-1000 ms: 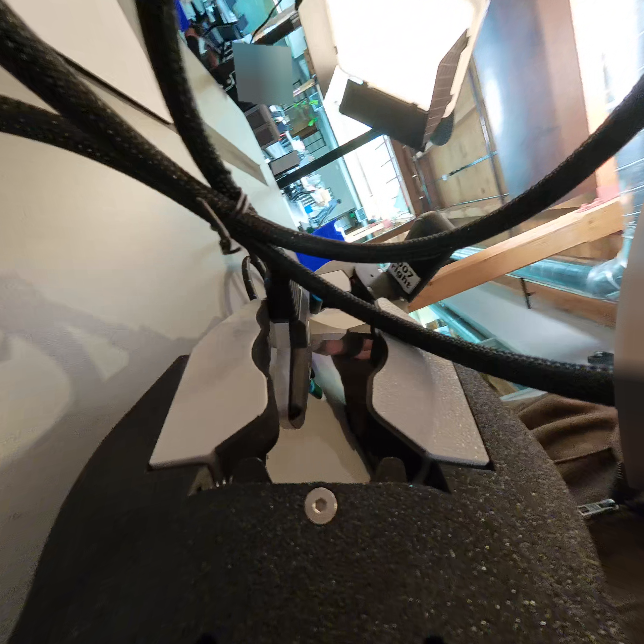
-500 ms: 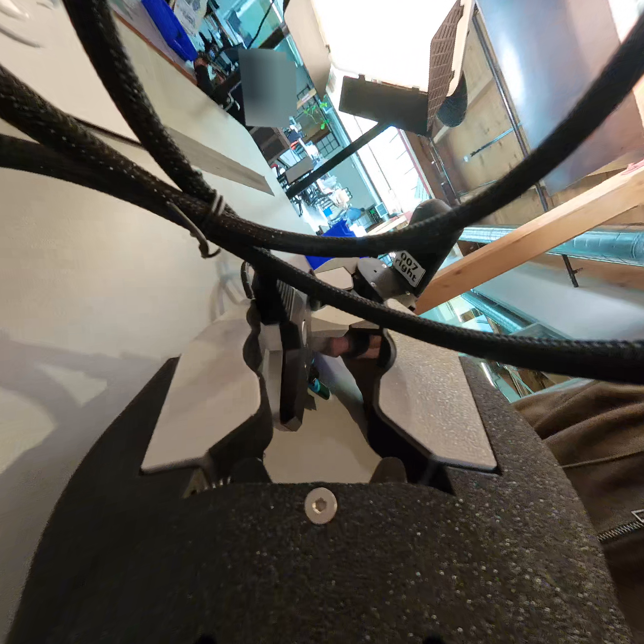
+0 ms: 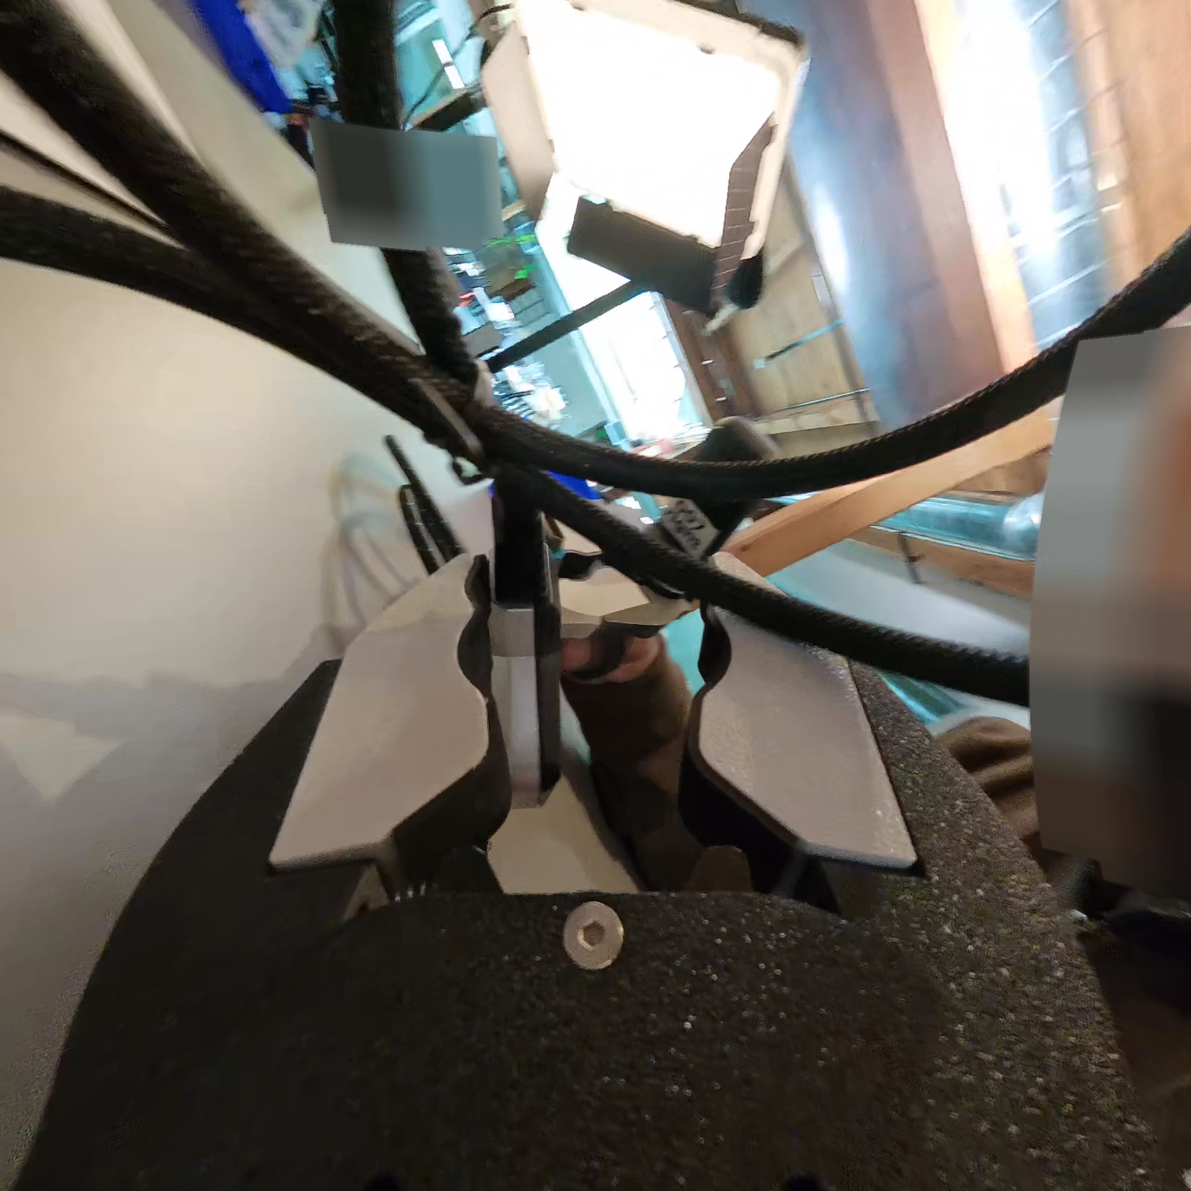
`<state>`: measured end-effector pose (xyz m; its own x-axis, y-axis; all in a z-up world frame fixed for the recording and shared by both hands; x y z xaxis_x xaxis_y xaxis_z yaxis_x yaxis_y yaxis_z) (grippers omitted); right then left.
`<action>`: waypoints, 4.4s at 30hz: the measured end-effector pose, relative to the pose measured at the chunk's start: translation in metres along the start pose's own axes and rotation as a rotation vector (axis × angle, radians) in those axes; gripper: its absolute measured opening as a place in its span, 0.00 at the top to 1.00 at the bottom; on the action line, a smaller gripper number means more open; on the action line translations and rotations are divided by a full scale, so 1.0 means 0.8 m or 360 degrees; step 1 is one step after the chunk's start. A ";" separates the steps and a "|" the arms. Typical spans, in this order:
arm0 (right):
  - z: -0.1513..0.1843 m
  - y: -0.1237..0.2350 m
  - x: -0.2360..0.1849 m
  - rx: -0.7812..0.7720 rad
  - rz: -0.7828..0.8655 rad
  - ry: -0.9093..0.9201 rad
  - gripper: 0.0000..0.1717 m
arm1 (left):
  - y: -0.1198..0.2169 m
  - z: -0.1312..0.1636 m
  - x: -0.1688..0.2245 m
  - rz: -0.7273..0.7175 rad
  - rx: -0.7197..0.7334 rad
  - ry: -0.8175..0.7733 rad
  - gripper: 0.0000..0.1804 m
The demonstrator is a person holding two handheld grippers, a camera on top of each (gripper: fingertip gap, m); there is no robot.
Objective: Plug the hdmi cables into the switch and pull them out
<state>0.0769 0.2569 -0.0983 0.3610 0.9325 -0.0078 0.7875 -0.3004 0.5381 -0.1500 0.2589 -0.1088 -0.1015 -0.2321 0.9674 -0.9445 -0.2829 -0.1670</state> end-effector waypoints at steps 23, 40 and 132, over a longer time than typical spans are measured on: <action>-0.043 -0.010 -0.057 -0.0316 0.0323 0.0402 0.97 | 0.045 -0.008 -0.021 -0.0078 0.0995 0.0216 0.87; -0.034 -0.072 -0.083 -0.0223 0.0370 0.0529 0.97 | 0.021 0.008 -0.021 0.0044 0.0915 0.0237 0.87; -0.069 -0.071 -0.098 -0.0817 0.0838 0.1021 0.98 | 0.026 0.000 0.043 -0.0090 0.0055 -0.0698 0.86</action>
<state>-0.0235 0.2121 -0.0816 0.1444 0.6815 0.7174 0.2352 -0.7279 0.6441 -0.1730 0.2449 -0.0791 0.0991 -0.5860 0.8042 -0.9329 -0.3359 -0.1297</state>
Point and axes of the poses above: each gripper's, where its closed fingertips meet, y back along the fingers, z out of its underside, x = y × z across the jaws, the point moved 10 cm from there along y, back along the fingers, and after that the axes turned 14 degrees about y, right-handed, at the moved point
